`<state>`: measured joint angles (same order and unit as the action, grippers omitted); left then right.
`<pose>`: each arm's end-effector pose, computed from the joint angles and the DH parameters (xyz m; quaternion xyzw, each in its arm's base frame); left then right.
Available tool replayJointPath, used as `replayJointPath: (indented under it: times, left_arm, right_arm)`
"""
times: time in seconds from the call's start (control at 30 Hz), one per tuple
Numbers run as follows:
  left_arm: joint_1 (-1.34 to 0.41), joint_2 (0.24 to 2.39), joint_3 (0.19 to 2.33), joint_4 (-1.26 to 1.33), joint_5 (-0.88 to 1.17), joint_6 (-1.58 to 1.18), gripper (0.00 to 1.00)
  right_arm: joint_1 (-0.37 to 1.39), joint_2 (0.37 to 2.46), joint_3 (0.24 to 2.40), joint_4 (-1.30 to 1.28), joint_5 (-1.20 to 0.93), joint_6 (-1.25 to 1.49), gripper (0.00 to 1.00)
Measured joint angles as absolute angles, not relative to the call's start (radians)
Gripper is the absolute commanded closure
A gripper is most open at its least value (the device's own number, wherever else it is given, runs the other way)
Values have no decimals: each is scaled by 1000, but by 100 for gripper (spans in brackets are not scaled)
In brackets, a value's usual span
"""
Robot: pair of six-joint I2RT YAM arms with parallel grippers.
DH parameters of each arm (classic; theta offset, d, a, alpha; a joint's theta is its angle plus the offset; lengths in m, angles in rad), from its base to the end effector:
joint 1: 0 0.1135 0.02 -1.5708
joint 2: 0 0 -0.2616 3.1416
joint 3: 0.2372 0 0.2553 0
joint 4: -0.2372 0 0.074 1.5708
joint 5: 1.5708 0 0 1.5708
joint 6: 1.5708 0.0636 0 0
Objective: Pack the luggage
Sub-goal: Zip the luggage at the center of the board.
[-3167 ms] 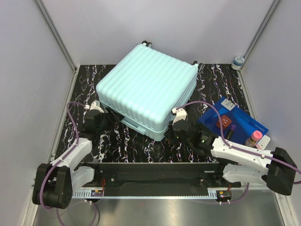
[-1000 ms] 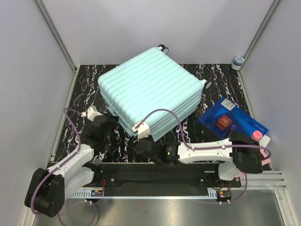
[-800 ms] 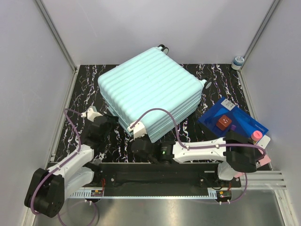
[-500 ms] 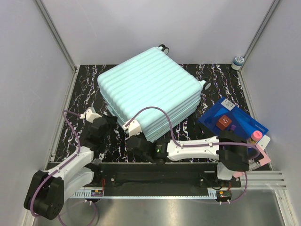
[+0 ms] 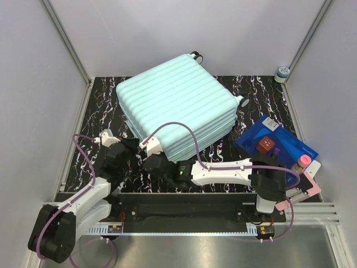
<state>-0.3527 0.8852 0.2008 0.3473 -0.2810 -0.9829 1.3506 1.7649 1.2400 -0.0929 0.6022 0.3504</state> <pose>0.2051 -0.0567 0.1609 -0.3273 0.7428 -0.2650 0.5205 0.1265 0.4003 0.2245 -0.2876 0.8099 0.1554 0.4870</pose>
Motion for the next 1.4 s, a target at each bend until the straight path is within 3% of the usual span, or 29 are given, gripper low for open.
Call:
replayJointPath:
  times: [0.03, 0.13, 0.23, 0.37, 0.53, 0.57, 0.6, 0.83, 0.87, 0.9, 0.97, 1.27, 1.4]
  left_arm:
    - [-353, 885, 201, 347, -278, -979, 100]
    - [-353, 859, 202, 321, -260, -963, 96]
    - [-354, 813, 217, 252, -236, -939, 79]
    - [-350, 719, 276, 128, -207, -889, 46]
    - [-292, 632, 348, -10, -202, -835, 24]
    - [-281, 627, 356, -23, -198, -822, 21]
    - [-261, 621, 364, -42, -184, -810, 16]
    - [-221, 621, 378, -136, -96, -702, 10]
    - [-221, 621, 378, -143, -77, -686, 10]
    - [-221, 619, 378, -146, -60, -672, 9]
    - [-221, 610, 378, -155, -29, -646, 8]
    - [-221, 555, 378, -175, 49, -595, 4]
    - [-221, 540, 378, -178, 64, -595, 3]
  right_arm:
    - [1348, 1766, 1242, -93, 599, 349, 84]
    - [1341, 1766, 1245, -89, 558, 348, 67]
    - [1341, 1755, 1245, -85, 509, 360, 63]
    - [1327, 1679, 1219, -73, 414, 425, 56]
    - [1312, 1525, 1148, -81, 334, 479, 44]
    - [1312, 1501, 1137, -84, 320, 484, 36]
    - [1312, 1482, 1128, -90, 308, 486, 34]
    - [1240, 1393, 1119, -200, 254, 452, 22]
    - [1197, 1381, 1127, -225, 240, 451, 18]
    - [1147, 1364, 1140, -272, 224, 449, 5]
    - [1066, 1326, 1155, -339, 230, 437, 0]
    - [580, 1269, 1445, -414, 287, 396, 0]
    - [491, 1280, 1493, -425, 316, 415, 0]
